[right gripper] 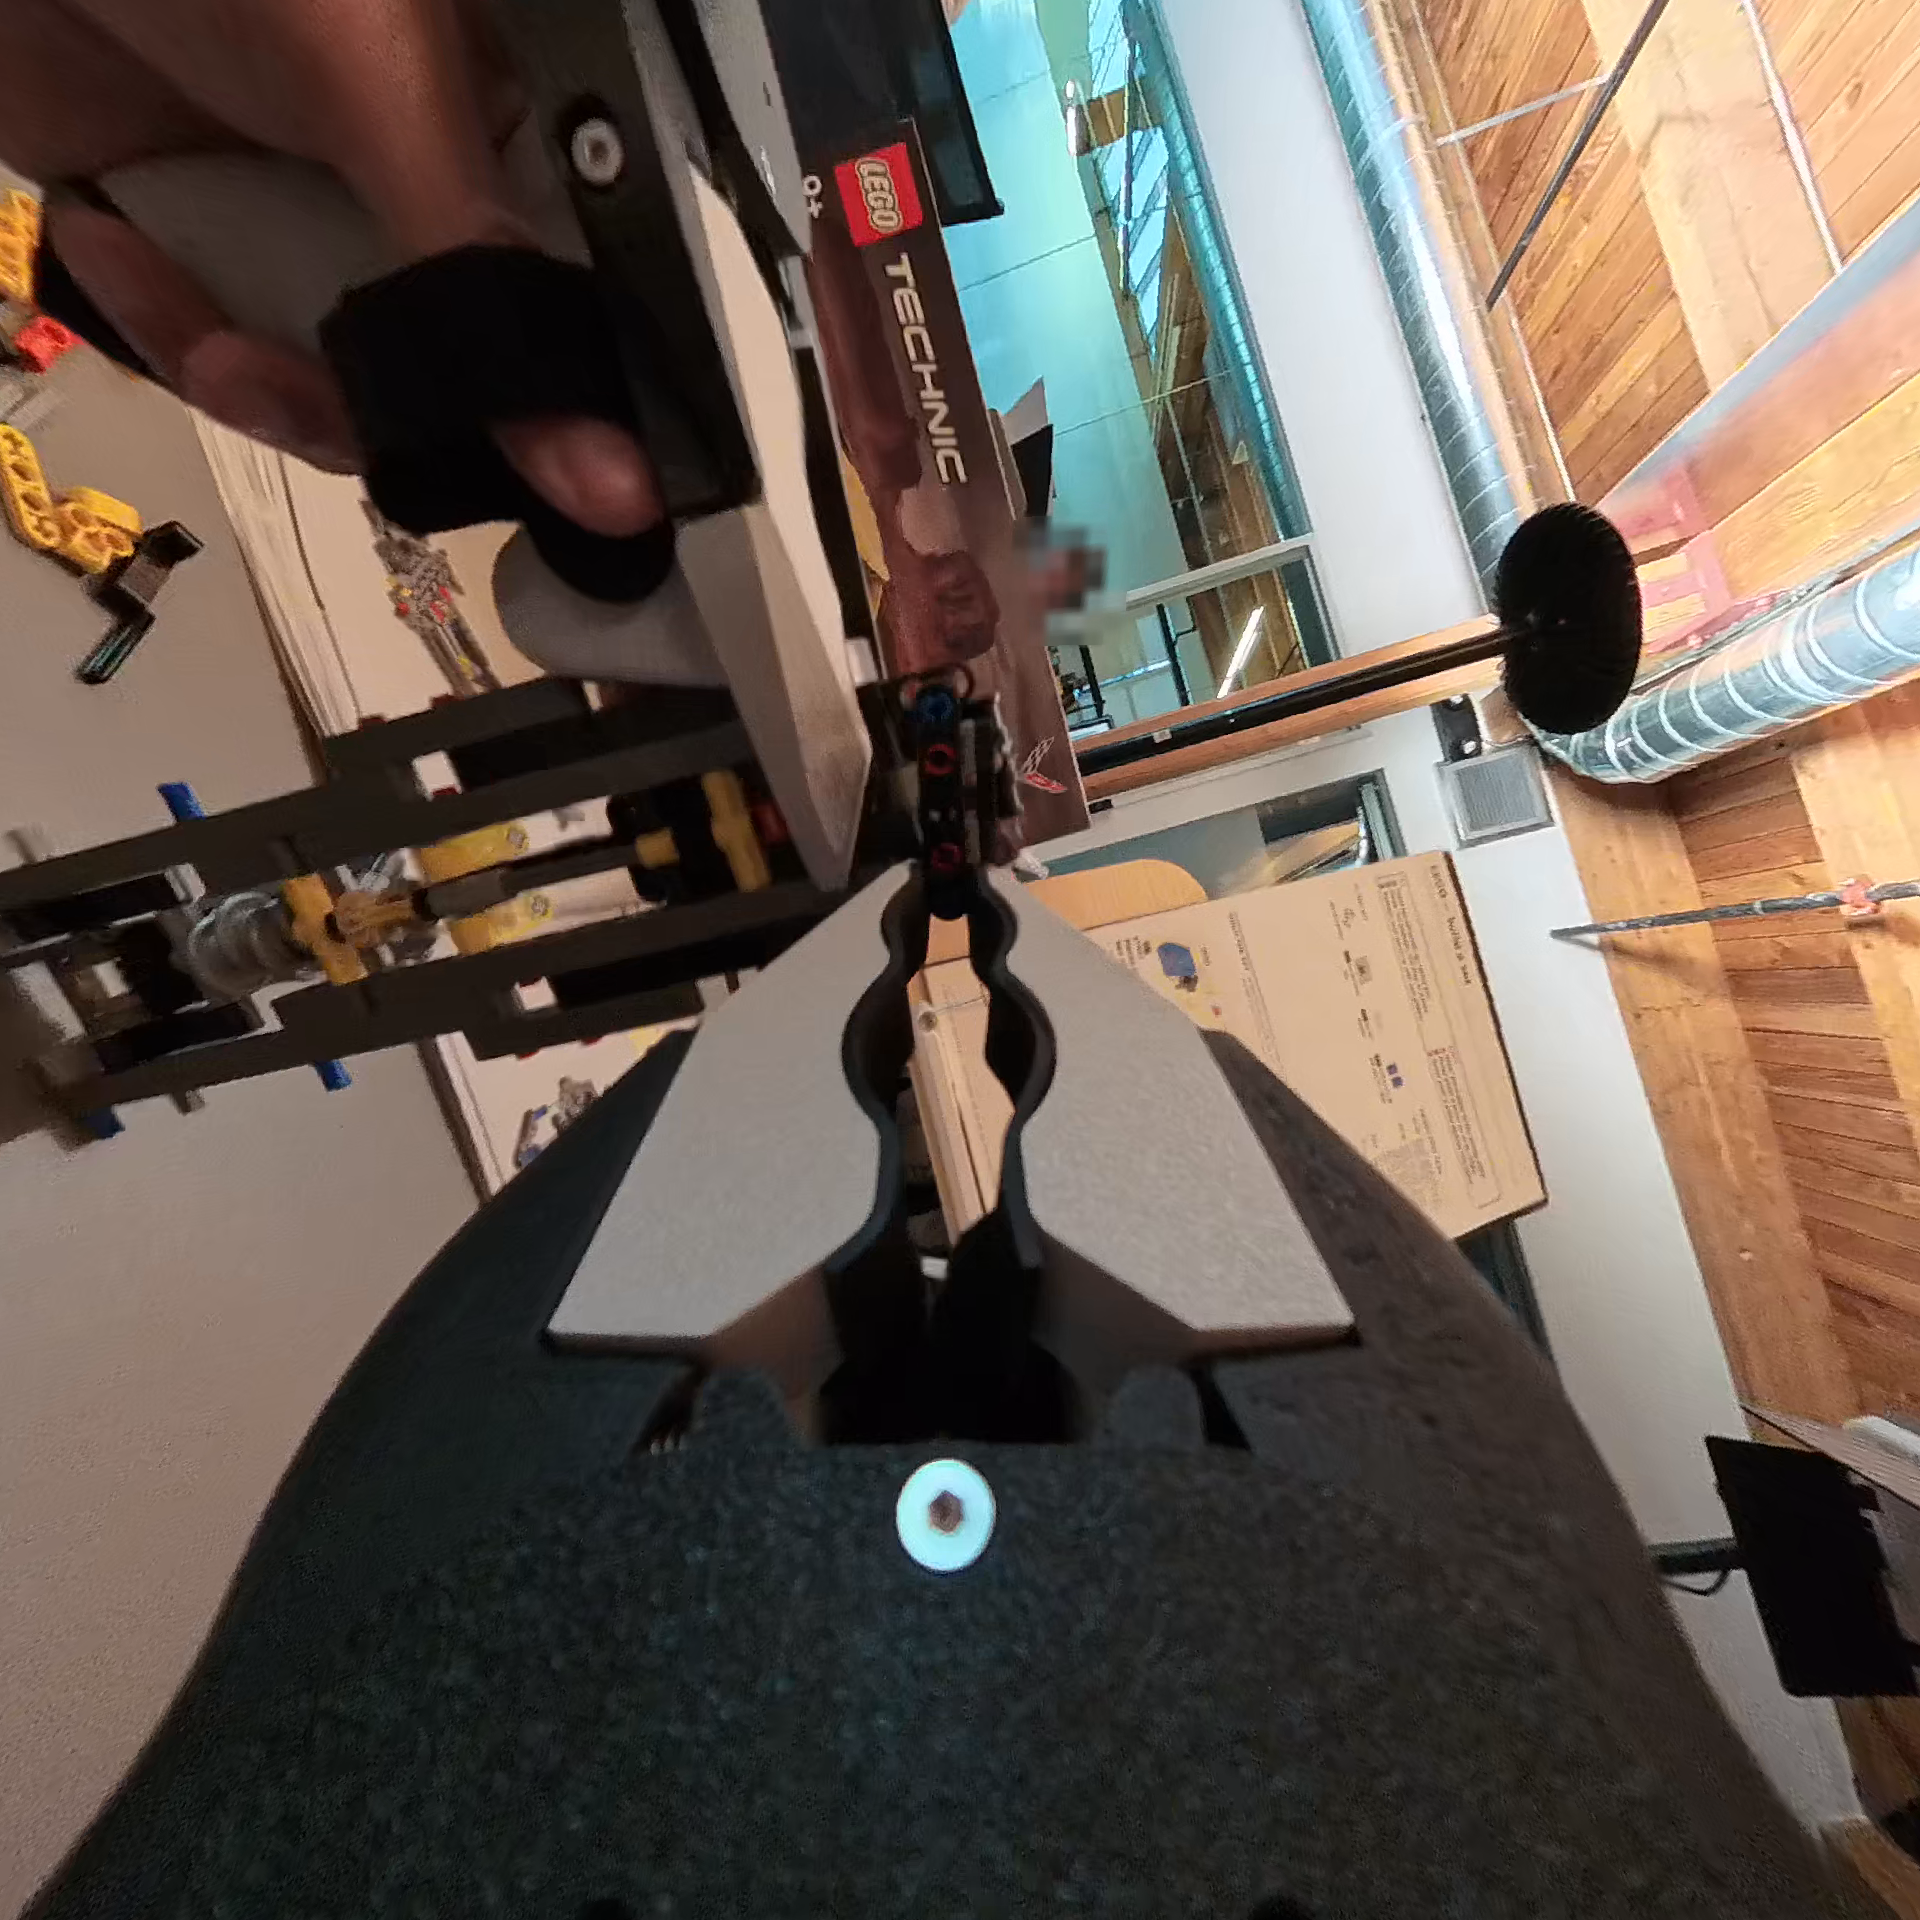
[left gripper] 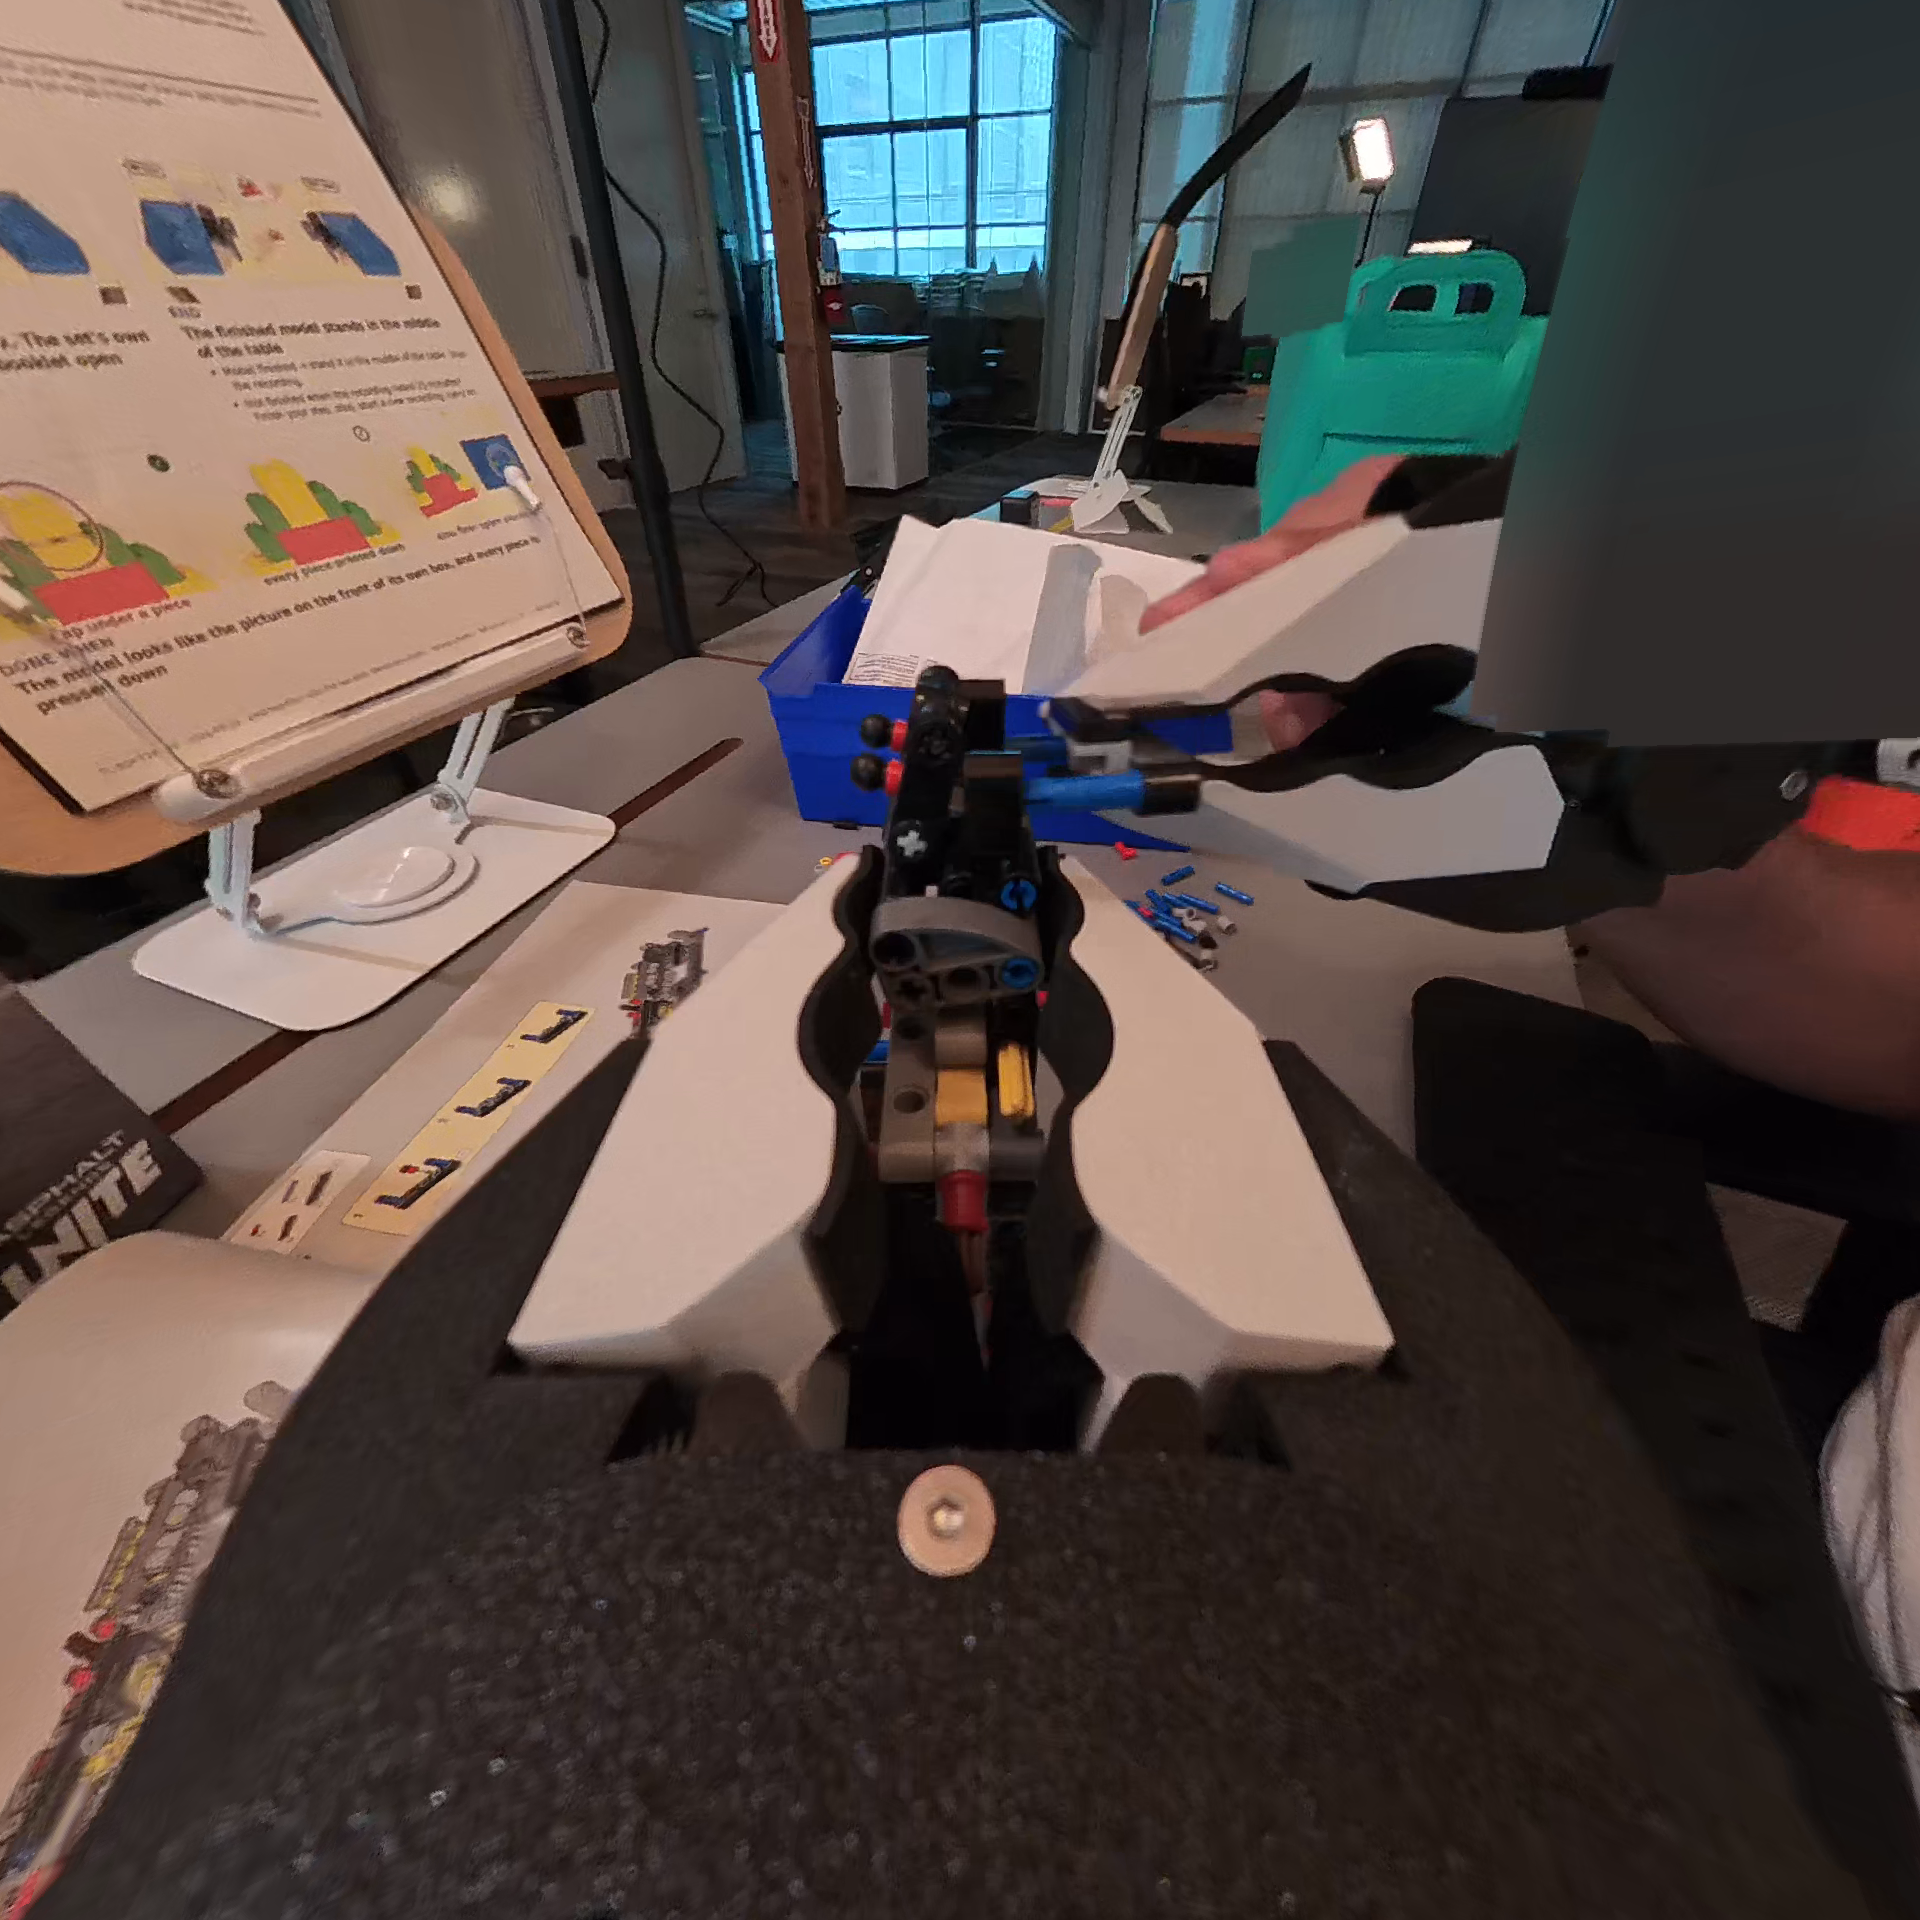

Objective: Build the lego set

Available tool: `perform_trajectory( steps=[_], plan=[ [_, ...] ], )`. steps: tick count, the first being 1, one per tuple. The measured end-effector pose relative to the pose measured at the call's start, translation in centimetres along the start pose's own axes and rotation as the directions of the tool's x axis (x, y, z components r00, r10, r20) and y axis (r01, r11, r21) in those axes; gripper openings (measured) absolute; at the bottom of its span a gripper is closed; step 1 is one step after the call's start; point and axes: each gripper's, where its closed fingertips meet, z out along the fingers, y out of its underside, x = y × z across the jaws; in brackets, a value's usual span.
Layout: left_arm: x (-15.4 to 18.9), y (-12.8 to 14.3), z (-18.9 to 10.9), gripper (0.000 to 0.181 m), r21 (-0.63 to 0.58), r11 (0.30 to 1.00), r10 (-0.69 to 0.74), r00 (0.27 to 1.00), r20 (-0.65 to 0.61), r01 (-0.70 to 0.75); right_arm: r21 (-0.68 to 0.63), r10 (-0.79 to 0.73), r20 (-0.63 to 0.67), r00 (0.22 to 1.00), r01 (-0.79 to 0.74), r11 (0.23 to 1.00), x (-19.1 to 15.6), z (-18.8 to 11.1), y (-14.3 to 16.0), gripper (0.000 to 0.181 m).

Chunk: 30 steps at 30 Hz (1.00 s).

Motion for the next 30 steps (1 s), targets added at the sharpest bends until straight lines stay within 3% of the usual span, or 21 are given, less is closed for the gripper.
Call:
perform_trajectory(
  steps=[9, 18, 26, 30],
  plan=[
    [0.7, 0.0, 0.2, 0.024, -0.013, 1.000, 0.020, 1.000, -0.006, -0.020, -0.004, -0.120, -0.047, 0.992, 0.120, 0.993, 0.2, -0.1, -0.5, 0.006],
    [0.1, 0.0, 0.2, 0.024, -0.008, 1.000, 0.002, 1.000, 0.020, -0.002, -0.016, -0.102, -0.023, 0.994, 0.102, 0.995, 0.0, -0.2, 0.1, 0.006],
    [0.3, -0.3, 0.0, 0.024, -0.001, 0.999, 0.049, 0.998, 0.033, -0.049, -0.041, -0.160, -0.042, 0.986, 0.158, 0.987, 0.2, -0.3, 0.1, 0.006],
    [0.1, -0.6, -0.2, 0.024, -0.009, 0.991, 0.130, 0.986, 0.101, -0.130, -0.092, -0.183, -0.061, 0.981, 0.177, 0.980, 0.4, -0.3, 0.1, 0.006]
  ],
)
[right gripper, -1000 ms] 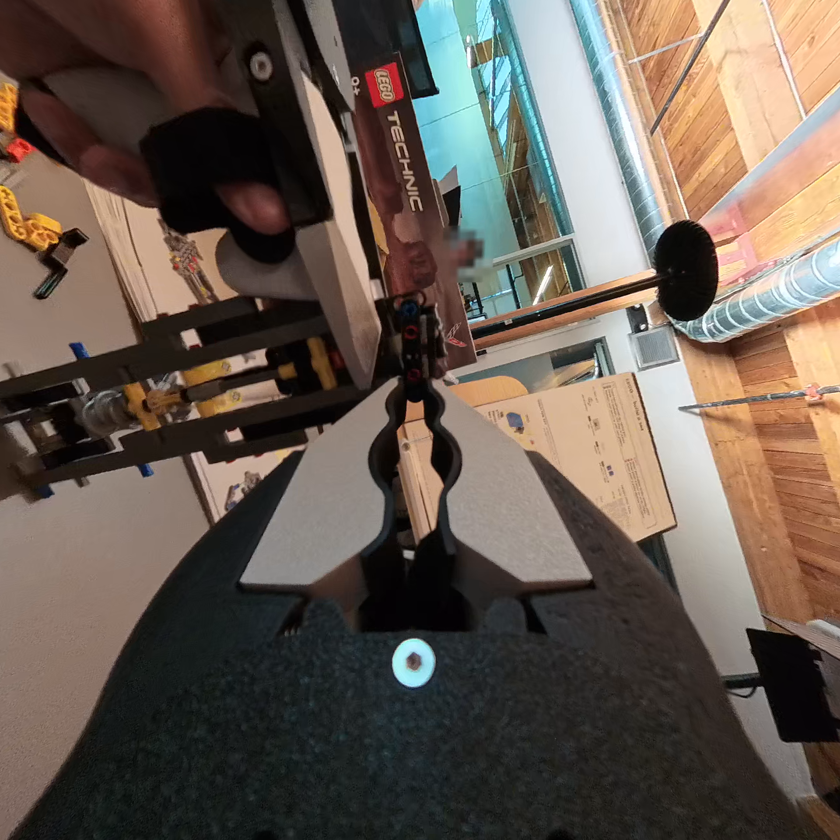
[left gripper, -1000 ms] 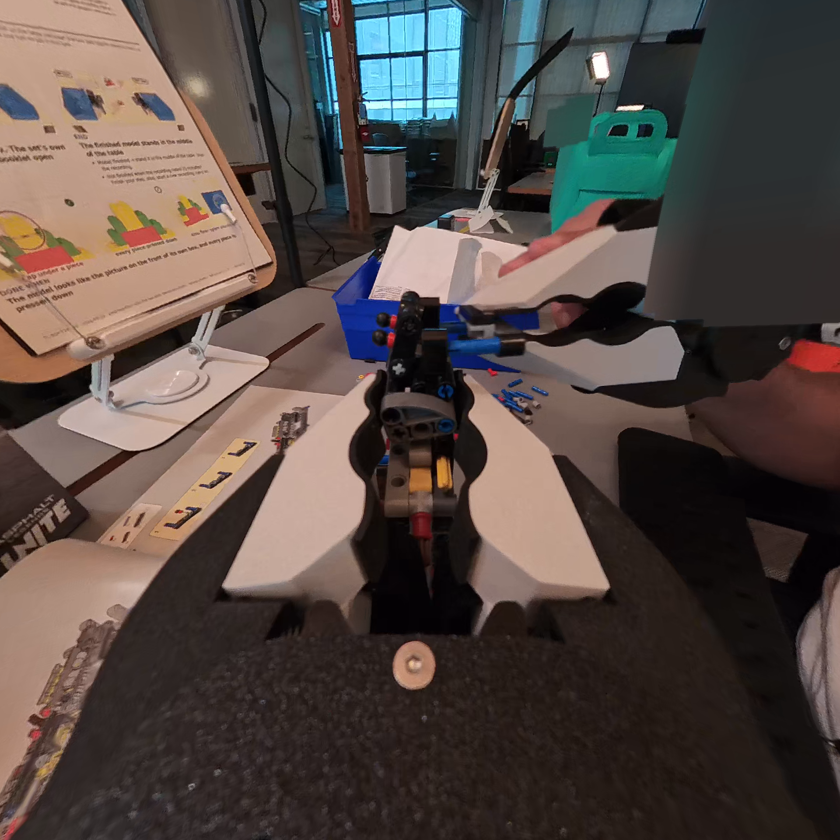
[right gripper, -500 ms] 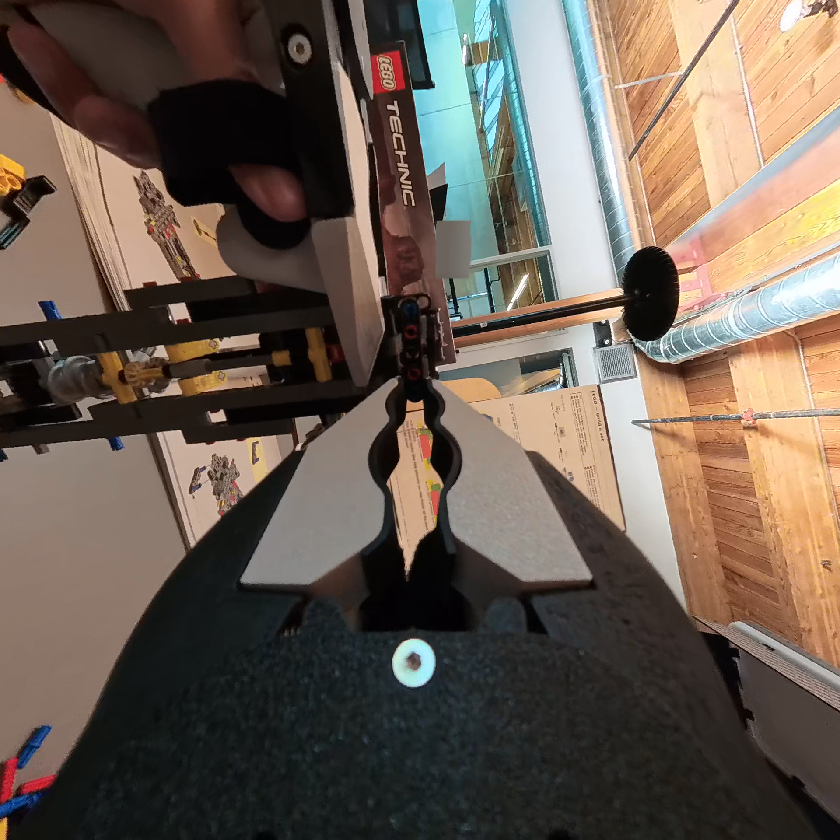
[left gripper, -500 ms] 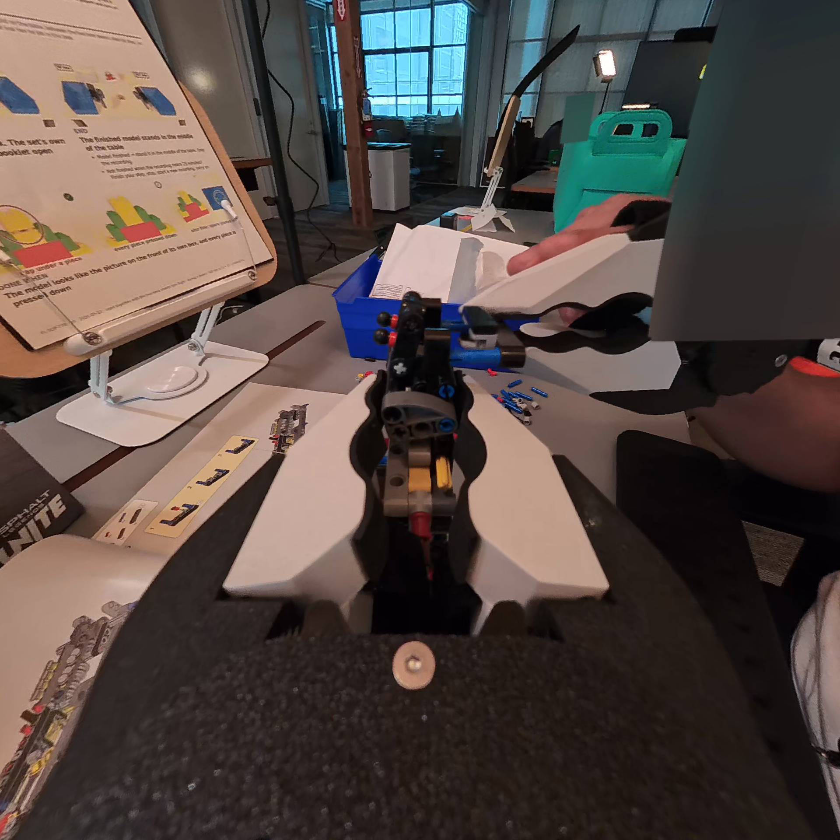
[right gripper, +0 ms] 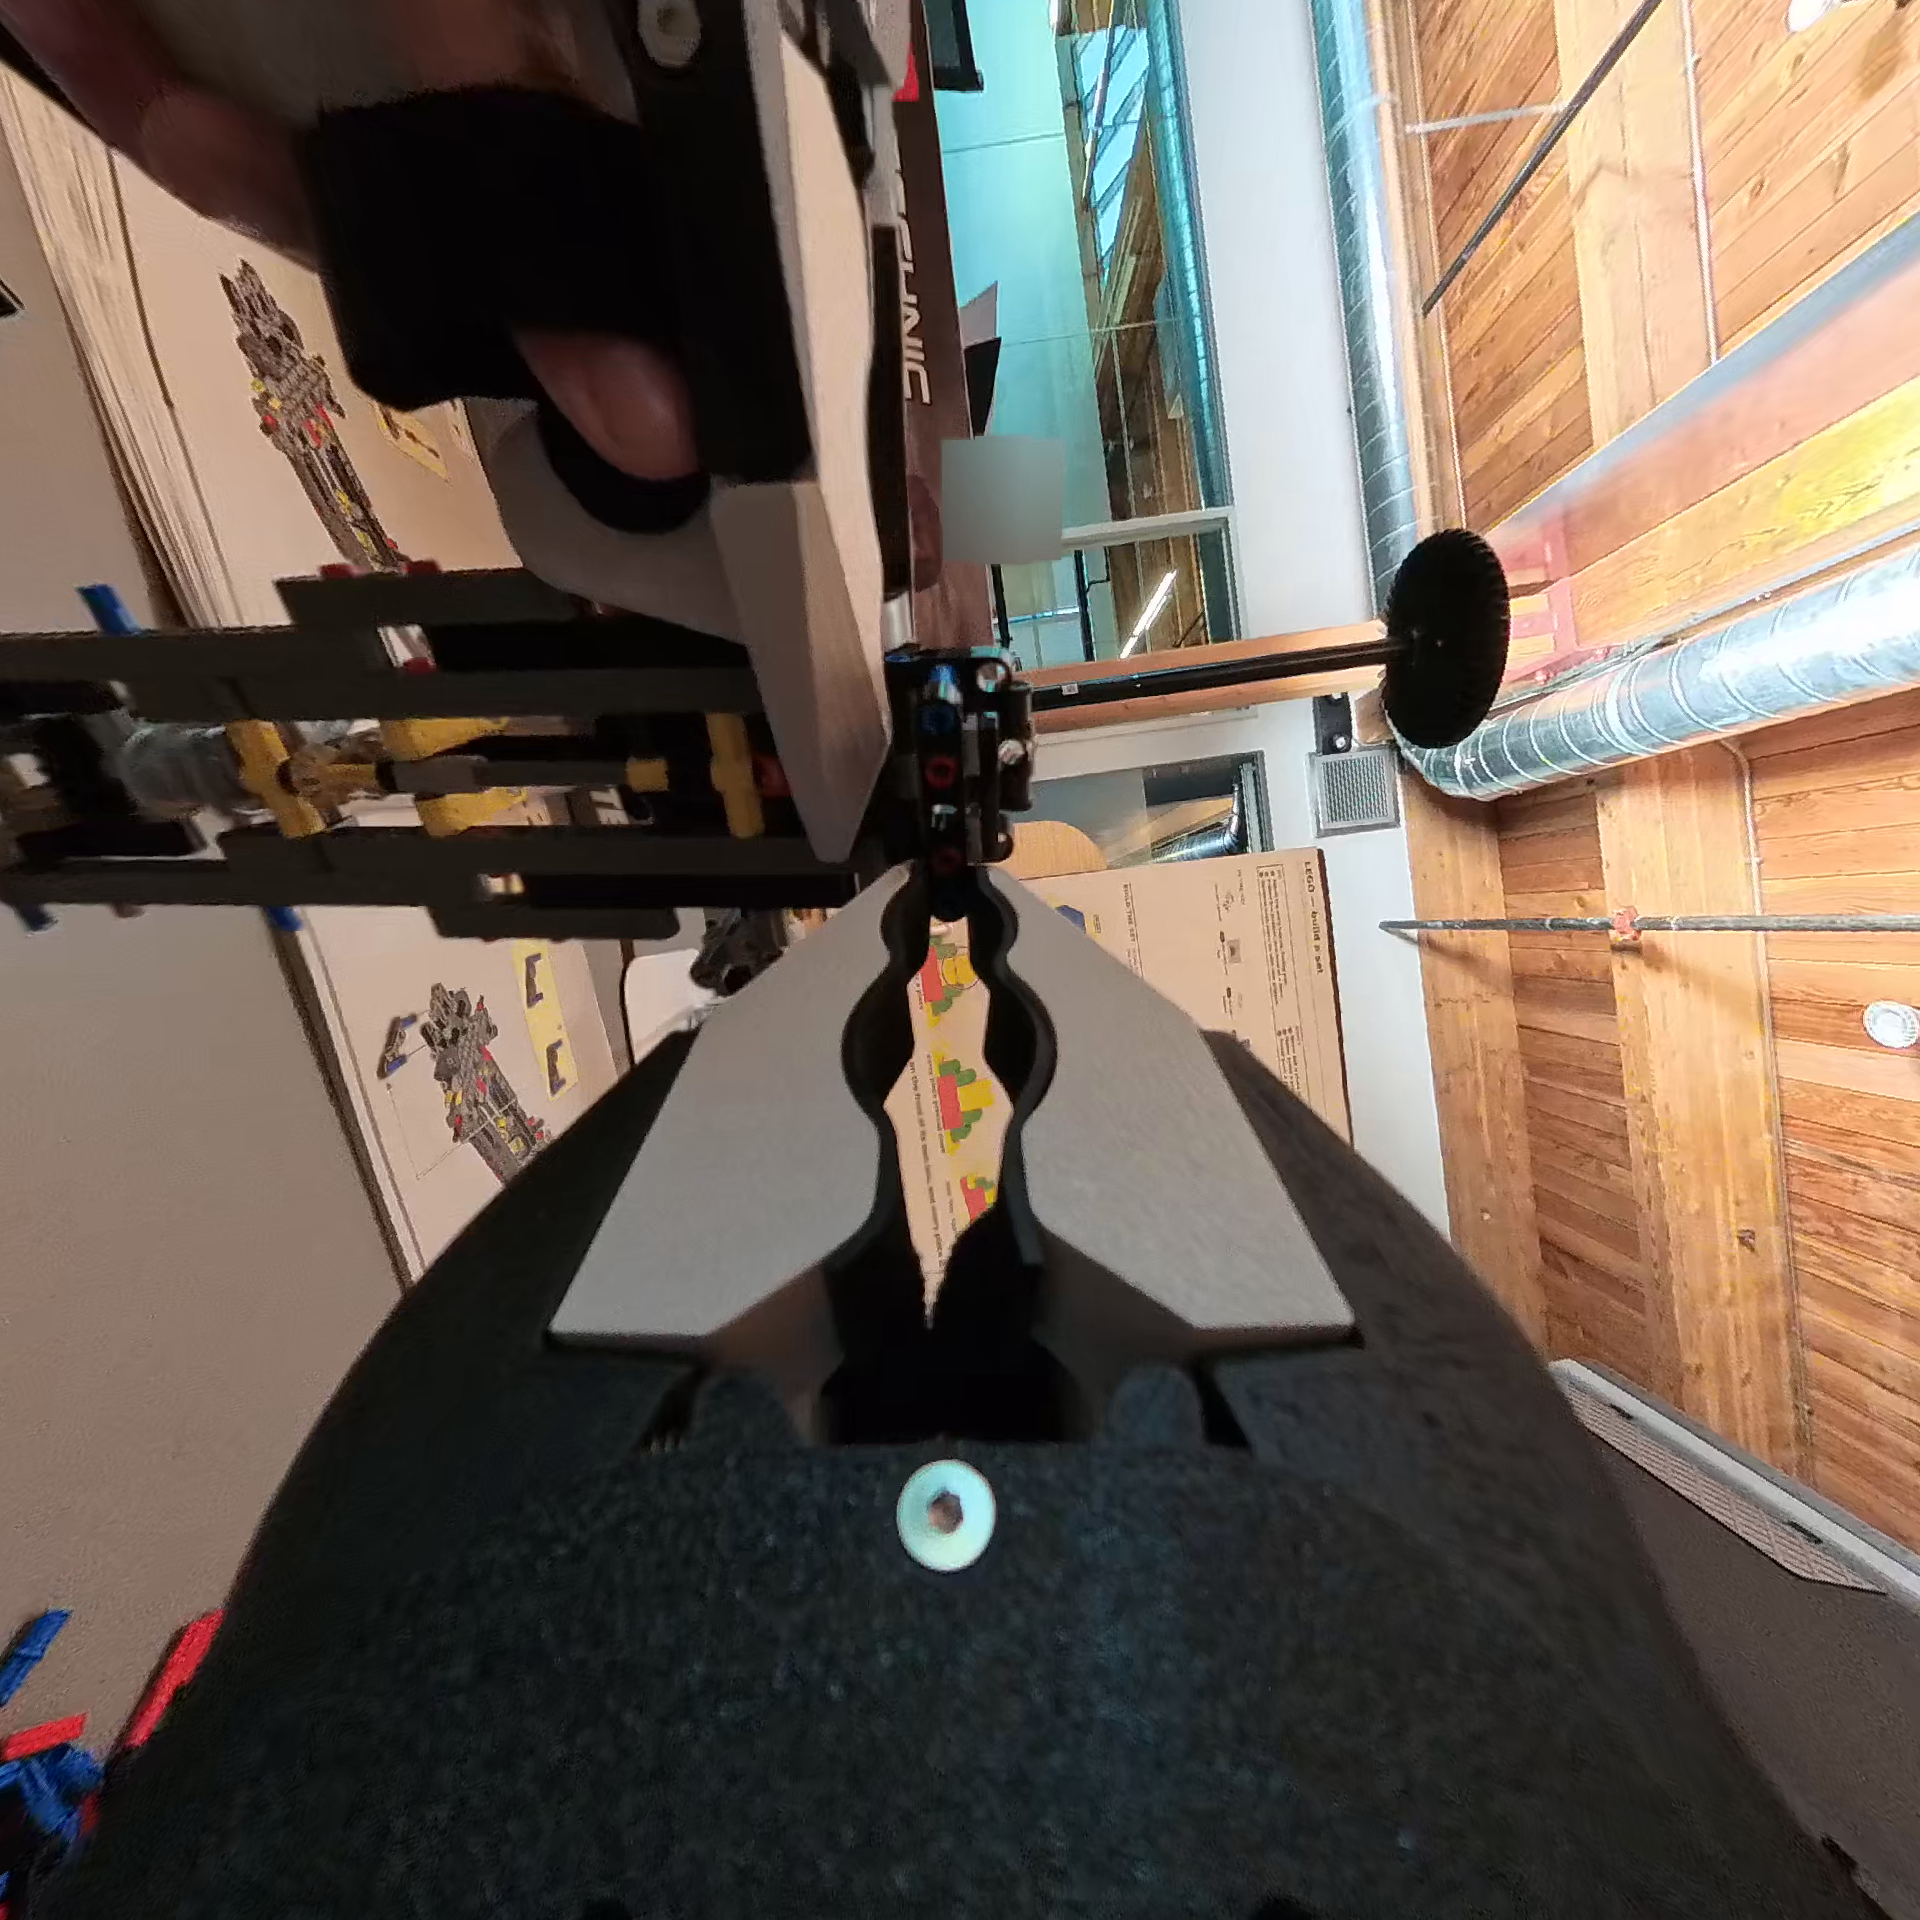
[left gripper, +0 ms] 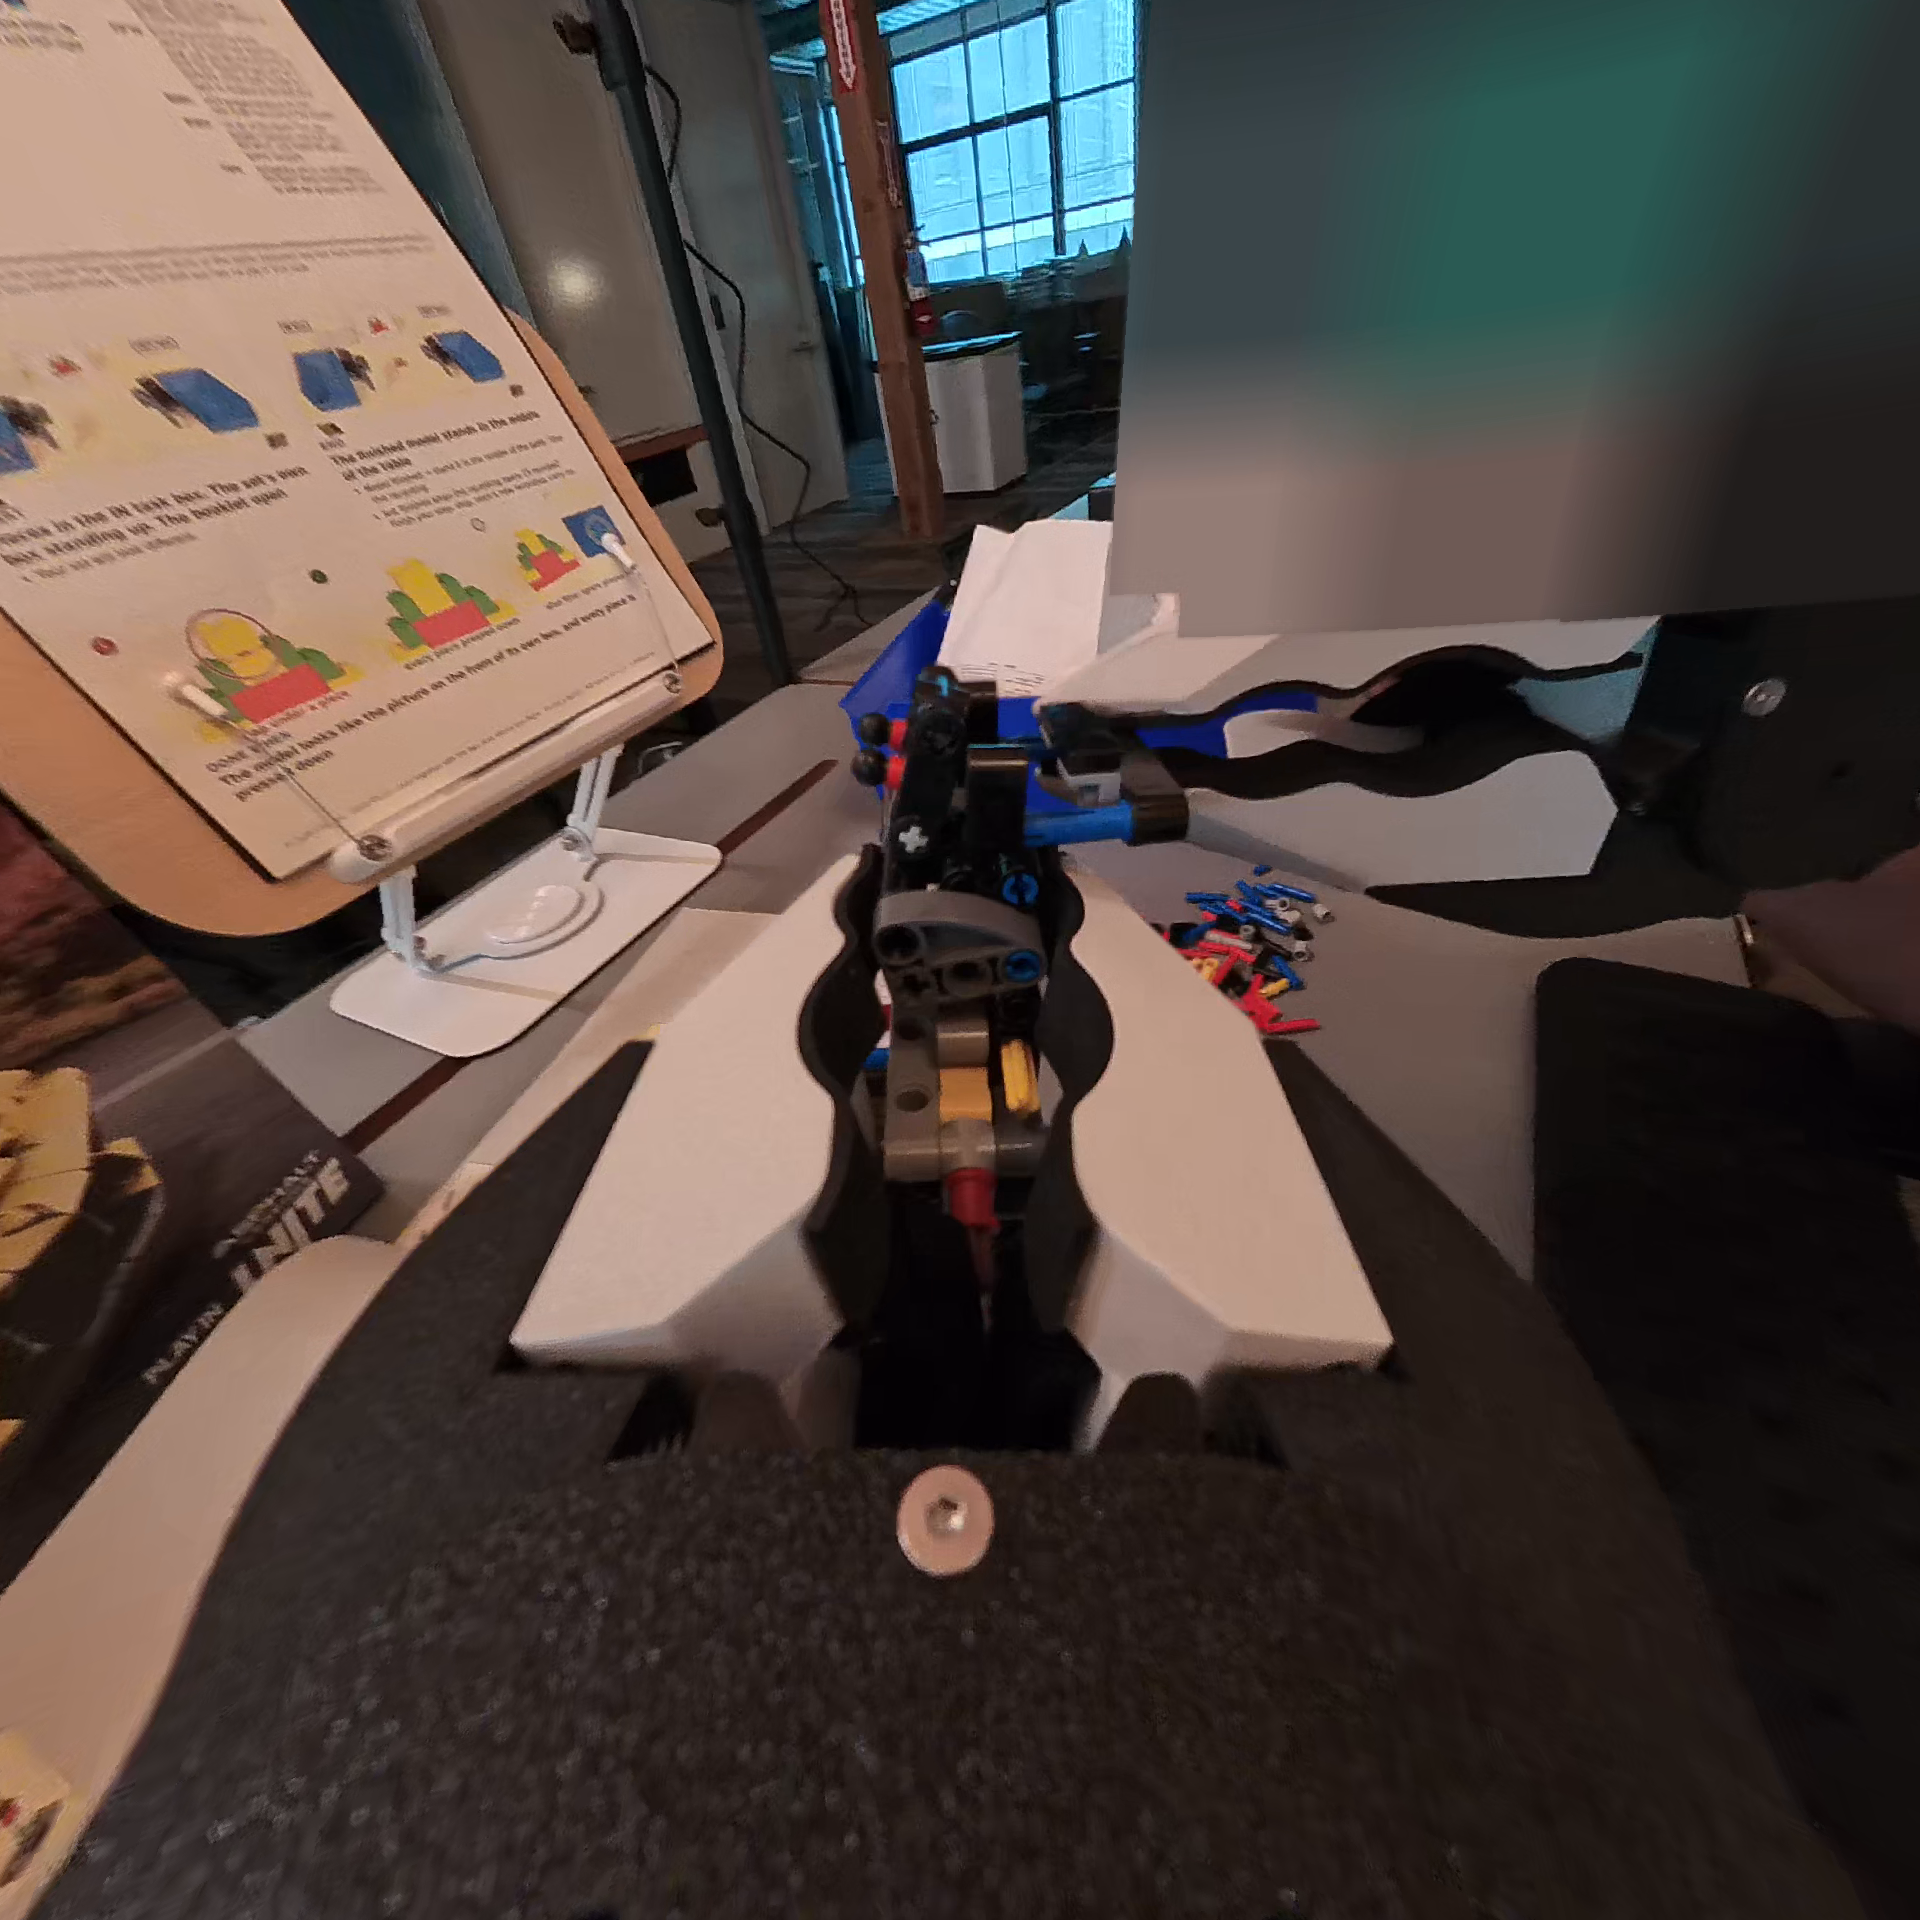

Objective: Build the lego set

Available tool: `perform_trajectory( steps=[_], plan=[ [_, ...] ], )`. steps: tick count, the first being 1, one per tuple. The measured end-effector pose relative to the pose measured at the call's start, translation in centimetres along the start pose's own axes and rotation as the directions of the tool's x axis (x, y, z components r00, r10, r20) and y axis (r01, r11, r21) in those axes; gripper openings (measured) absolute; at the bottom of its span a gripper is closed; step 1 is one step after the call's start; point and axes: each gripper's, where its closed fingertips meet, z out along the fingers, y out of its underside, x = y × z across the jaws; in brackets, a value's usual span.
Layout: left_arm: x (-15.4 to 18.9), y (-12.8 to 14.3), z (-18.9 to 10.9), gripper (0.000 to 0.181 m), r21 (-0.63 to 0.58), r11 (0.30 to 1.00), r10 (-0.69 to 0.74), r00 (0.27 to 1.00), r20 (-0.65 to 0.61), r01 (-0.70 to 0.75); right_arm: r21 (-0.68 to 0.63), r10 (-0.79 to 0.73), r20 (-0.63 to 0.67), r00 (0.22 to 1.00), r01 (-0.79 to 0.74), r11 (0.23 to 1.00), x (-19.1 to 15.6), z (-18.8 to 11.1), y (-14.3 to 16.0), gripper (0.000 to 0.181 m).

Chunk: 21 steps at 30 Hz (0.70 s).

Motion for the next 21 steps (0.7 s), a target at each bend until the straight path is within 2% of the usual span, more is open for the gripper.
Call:
perform_trajectory(
  steps=[4, 10, 14, 18, 21],
  plan=[
    [0.18, -0.10, -0.08, 0.024, -0.007, 1.000, 0.014, 1.000, -0.002, -0.014, 0.035, 0.055, 0.026, 0.998, -0.056, 0.998, -0.01, -0.11, 0.01, 0.006],
    [-0.75, -0.28, -0.01, 0.024, -0.010, 1.000, 0.006, 0.996, 0.091, -0.005, -0.034, 0.104, -0.012, 0.995, -0.104, 0.994, 0.11, 0.65, 0.50, 0.006],
    [-0.54, -0.10, 0.06, 0.024, -0.012, 0.998, -0.053, 0.997, 0.047, 0.054, -0.030, 0.079, -0.017, 0.997, -0.080, 0.996, 0.01, 0.64, 0.53, 0.006],
    [-0.21, -0.02, 0.19, 0.024, -0.003, 0.985, -0.172, 0.985, -0.015, 0.172, -0.042, 0.080, -0.013, 0.997, -0.081, 0.996, -0.05, 0.68, 0.64, 0.006],
    [-0.35, 0.19, 0.27, 0.024, -0.005, 0.985, -0.171, 0.985, -0.003, 0.171, -0.048, 0.072, -0.005, 0.997, -0.073, 0.996, -0.26, 0.79, 0.72, 0.006]
  ],
)
